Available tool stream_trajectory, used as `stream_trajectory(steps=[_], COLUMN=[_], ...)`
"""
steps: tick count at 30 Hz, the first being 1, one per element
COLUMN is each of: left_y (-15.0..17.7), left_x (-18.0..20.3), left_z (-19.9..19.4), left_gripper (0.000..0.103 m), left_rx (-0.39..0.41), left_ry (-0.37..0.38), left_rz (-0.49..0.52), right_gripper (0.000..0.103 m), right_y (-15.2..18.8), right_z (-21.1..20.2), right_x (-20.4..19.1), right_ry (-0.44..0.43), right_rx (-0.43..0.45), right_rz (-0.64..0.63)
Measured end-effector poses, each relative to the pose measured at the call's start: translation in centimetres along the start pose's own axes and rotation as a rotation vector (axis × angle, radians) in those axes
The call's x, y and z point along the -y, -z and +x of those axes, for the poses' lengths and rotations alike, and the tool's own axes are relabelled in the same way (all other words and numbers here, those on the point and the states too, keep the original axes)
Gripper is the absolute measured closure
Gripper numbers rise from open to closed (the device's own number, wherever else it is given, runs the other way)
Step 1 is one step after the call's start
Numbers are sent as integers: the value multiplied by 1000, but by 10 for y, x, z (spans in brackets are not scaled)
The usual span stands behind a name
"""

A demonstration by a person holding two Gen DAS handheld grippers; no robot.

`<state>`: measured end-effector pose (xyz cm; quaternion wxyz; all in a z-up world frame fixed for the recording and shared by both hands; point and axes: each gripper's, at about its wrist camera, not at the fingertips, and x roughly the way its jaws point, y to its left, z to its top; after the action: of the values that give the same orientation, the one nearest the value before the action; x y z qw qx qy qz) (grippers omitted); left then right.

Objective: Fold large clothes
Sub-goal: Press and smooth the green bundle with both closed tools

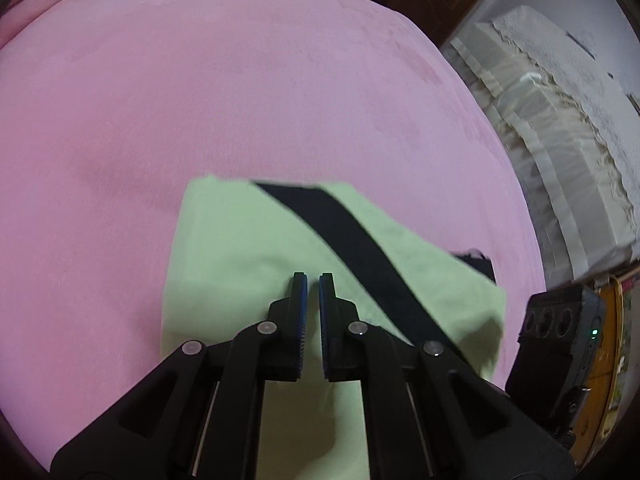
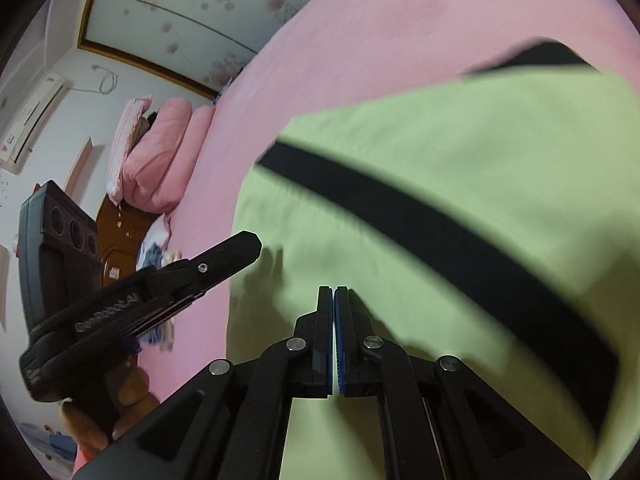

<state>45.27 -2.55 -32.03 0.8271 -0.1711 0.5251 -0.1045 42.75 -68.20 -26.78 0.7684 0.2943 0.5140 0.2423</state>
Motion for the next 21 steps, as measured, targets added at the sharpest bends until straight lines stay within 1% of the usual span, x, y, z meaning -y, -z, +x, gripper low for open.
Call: stream_trajectory(steps=[1, 2, 3, 4, 5, 6, 7, 8, 9, 10, 11, 12, 13, 14, 15, 16, 17, 18, 19, 20, 21], left_y=[-2, -4, -3, -2, -2, -1, 0, 1, 1, 3, 4, 6, 8, 12, 17, 21, 25, 29, 33, 38, 41], left_x=[-2, -5, -7, -8, -10, -13, -16, -21, -24, -24, -23, -19, -15, -9, -3, 3, 8, 12, 16, 20, 22], left_z=[5, 14, 19, 19, 18, 16, 14, 10, 8, 6, 4, 3, 2, 2, 1, 3, 8, 12, 17, 19, 20], left_gripper=[100, 100, 100, 100, 100, 100, 100, 100, 100, 100, 100, 100, 100, 100, 100, 100, 100, 100, 100, 100, 100], left_rx=[-5, -18, -20, -11, 10, 30, 47, 68, 75, 80, 83, 80, 70, 54, 36, 12, -20, -42, -57, -57, -51], left_ry=[2, -9, -17, -19, -44, -76, -108, -136, -136, -147, -160, -170, -159, -133, -101, -68, -44, -43, -52, -76, -98], left_rz=[-11, -23, -20, -11, 0, 9, 9, -4, -12, -10, -2, 12, 24, 36, 42, 41, 32, 22, 13, 13, 18], right_gripper=[102, 102, 102, 102, 103, 103, 103, 103, 103, 103, 103, 103, 103, 103, 102, 102, 102, 102, 102, 102, 102], right_y=[-9, -16, -21, -26, -29, -31, -32, -32, -31, -30, -28, -25, -24, -20, -17, -12, -9, -2, 5, 14, 22], right_z=[-1, -4, -7, -13, -18, -28, -36, -49, -65, -76, -86, -99, -104, -110, -110, -107, -105, -94, -81, -69, -60], right_x=[2, 5, 9, 15, 21, 32, 39, 49, 62, 66, 66, 61, 55, 46, 40, 31, 27, 20, 14, 10, 9], right_ry=[-5, 10, 50, 109, 128, 202, 246, 265, 259, 260, 274, 319, 341, 327, 286, 202, 147, 102, 77, 82, 110], right_rx=[24, 55, 80, 106, 116, 156, 183, 210, 237, 264, 292, 329, 346, 357, 347, 299, 251, 185, 115, 59, 27], right_rz=[-1, -6, -10, -15, -12, -6, -1, 19, 74, 98, 105, 96, 91, 79, 66, 42, 25, 7, -16, -43, -59])
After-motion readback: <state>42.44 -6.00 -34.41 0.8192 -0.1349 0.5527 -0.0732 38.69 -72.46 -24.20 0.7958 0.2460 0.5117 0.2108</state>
